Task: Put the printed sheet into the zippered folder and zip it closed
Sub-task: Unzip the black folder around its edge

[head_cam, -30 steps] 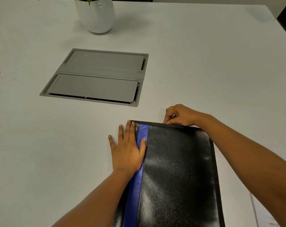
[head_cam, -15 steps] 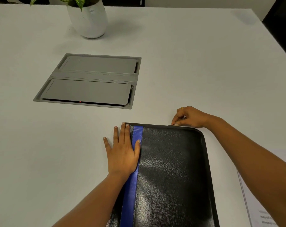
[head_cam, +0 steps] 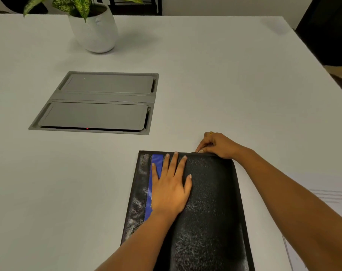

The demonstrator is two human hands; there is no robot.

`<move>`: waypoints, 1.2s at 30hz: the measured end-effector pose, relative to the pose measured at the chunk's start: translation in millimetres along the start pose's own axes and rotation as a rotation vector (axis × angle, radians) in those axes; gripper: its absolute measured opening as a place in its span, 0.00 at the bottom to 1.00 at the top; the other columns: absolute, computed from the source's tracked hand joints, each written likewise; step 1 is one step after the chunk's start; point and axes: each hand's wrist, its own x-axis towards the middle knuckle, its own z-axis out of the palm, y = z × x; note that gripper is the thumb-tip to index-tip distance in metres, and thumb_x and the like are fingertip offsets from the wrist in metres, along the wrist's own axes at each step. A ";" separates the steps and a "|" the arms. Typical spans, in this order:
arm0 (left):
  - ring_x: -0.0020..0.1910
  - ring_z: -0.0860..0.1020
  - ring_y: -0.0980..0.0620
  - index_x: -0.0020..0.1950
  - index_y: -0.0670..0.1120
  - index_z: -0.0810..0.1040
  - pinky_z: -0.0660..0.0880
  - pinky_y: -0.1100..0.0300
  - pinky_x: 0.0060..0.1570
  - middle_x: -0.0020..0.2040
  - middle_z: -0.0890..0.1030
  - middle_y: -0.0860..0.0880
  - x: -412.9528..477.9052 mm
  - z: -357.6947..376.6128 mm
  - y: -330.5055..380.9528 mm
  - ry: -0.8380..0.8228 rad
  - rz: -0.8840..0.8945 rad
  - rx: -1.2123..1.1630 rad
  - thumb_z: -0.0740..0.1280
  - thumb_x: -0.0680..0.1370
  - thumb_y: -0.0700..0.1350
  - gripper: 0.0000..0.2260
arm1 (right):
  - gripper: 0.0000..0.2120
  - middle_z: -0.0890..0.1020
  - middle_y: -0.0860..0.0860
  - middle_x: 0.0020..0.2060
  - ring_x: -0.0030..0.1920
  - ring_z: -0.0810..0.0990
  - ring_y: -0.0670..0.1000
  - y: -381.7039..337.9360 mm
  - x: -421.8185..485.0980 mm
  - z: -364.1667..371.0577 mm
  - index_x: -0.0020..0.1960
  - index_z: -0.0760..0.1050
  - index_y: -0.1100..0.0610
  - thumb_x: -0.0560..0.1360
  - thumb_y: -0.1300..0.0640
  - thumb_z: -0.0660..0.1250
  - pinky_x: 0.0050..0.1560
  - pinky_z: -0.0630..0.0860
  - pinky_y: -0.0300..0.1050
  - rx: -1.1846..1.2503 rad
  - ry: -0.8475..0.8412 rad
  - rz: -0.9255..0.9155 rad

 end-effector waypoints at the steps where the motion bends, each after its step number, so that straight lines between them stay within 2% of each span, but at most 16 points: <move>1: 0.77 0.45 0.52 0.76 0.56 0.50 0.31 0.49 0.69 0.78 0.50 0.54 -0.2 1.3 -1.1 0.002 -0.007 0.008 0.47 0.80 0.58 0.25 | 0.06 0.70 0.44 0.36 0.41 0.71 0.41 0.9 -0.1 -0.9 0.47 0.82 0.53 0.73 0.60 0.67 0.44 0.65 0.29 -0.007 0.000 -0.001; 8: 0.77 0.45 0.53 0.76 0.56 0.51 0.31 0.49 0.69 0.78 0.49 0.54 -1.1 -0.5 -1.9 -0.004 -0.017 0.009 0.47 0.79 0.59 0.25 | 0.06 0.70 0.44 0.35 0.39 0.69 0.41 9.7 -9.2 -16.6 0.48 0.82 0.54 0.73 0.59 0.68 0.41 0.66 0.24 -0.109 -0.010 -0.030; 11: 0.77 0.44 0.53 0.76 0.56 0.50 0.31 0.50 0.69 0.78 0.49 0.54 -1.4 -0.5 -2.5 -0.006 -0.017 0.017 0.46 0.79 0.59 0.25 | 0.06 0.71 0.44 0.35 0.39 0.69 0.41 18.1 -18.2 -25.2 0.48 0.82 0.54 0.72 0.59 0.69 0.41 0.66 0.27 -0.113 -0.011 -0.009; 20: 0.77 0.44 0.54 0.76 0.57 0.51 0.32 0.50 0.70 0.78 0.49 0.55 -1.0 0.8 -3.2 0.007 -0.015 0.020 0.47 0.79 0.59 0.25 | 0.06 0.69 0.45 0.33 0.38 0.68 0.41 27.2 -38.0 -34.1 0.48 0.82 0.57 0.71 0.62 0.69 0.40 0.65 0.25 -0.102 0.009 0.011; 28: 0.77 0.43 0.55 0.76 0.57 0.49 0.32 0.50 0.70 0.78 0.48 0.56 -0.3 4.2 -4.8 0.007 -0.027 0.023 0.46 0.80 0.59 0.24 | 0.06 0.70 0.46 0.32 0.37 0.69 0.42 35.1 -66.9 -29.9 0.47 0.82 0.59 0.71 0.63 0.69 0.40 0.66 0.23 -0.050 0.108 0.052; 36: 0.77 0.45 0.55 0.75 0.57 0.52 0.34 0.50 0.71 0.78 0.49 0.56 0.5 6.2 -5.1 0.019 -0.032 0.013 0.46 0.80 0.59 0.24 | 0.05 0.70 0.45 0.31 0.37 0.70 0.41 39.8 -103.1 -20.7 0.45 0.83 0.56 0.70 0.62 0.70 0.40 0.65 0.26 0.014 0.197 0.084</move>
